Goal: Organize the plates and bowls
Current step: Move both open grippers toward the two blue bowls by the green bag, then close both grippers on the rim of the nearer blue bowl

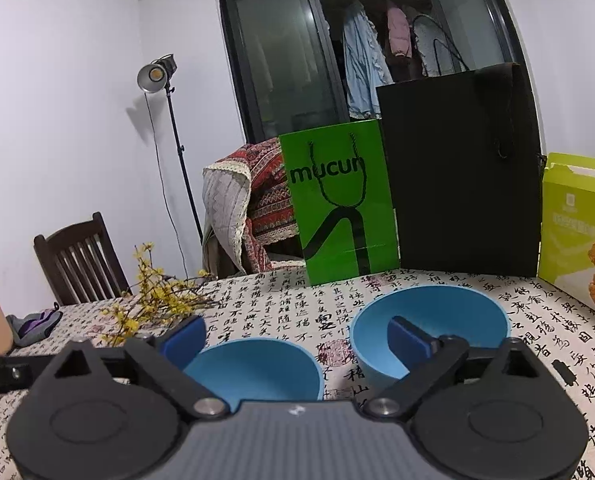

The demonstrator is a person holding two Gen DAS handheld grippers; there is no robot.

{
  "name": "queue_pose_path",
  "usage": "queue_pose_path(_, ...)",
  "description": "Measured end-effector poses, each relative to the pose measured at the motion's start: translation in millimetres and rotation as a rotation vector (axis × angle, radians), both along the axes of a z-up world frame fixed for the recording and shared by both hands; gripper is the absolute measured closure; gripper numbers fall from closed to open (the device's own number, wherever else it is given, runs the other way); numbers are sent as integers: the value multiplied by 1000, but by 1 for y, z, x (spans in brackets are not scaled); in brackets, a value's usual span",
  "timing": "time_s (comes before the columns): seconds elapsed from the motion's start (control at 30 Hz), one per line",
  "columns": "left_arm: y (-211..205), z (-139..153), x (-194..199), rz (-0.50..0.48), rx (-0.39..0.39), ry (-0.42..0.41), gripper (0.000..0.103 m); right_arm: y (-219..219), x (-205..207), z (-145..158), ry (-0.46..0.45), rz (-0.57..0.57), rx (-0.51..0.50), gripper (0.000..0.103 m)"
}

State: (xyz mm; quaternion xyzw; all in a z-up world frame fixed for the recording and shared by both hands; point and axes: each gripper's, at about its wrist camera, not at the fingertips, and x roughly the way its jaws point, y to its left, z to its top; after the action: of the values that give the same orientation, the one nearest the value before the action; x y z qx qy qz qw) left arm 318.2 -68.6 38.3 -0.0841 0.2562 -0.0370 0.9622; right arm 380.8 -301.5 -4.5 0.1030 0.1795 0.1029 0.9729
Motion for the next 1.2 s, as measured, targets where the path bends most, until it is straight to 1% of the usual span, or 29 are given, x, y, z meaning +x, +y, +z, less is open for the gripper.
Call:
queue_pose_path(0.2, 1, 3, 2, 6, -12, 7, 0, 2, 4, -4, 25, -6, -11, 10)
queue_pose_path(0.5, -4, 3, 6, -2, 2, 0, 0, 3, 5, -6, 34, -17, -26, 11)
queue_pose_path(0.8, -10, -4, 23, -7, 9, 36, 0, 6, 5, -7, 40, -25, -41, 13)
queue_pose_path(0.9, -14, -7, 31, 5, 25, 60, 0, 7, 5, -9, 45, -38, -50, 23)
queue_pose_path(0.97, -16, -11, 39, 25, 19, 88, 0, 8, 8, -11, 63, -32, -49, 26)
queue_pose_path(1.0, -17, -12, 42, 31, 16, 99, 0, 9, 9, -12, 74, -30, -51, 30)
queue_pose_path(1.03, -17, -14, 46, 39, 13, 110, 0, 10, 11, -14, 87, -27, -55, 36)
queue_pose_path(1.1, -20, -19, 53, 58, 22, 129, 0, 13, 14, -17, 112, -19, -65, 43)
queue_pose_path(1.2, -24, -26, 63, 81, 45, 165, 0, 16, 19, -21, 145, -31, -86, 44)
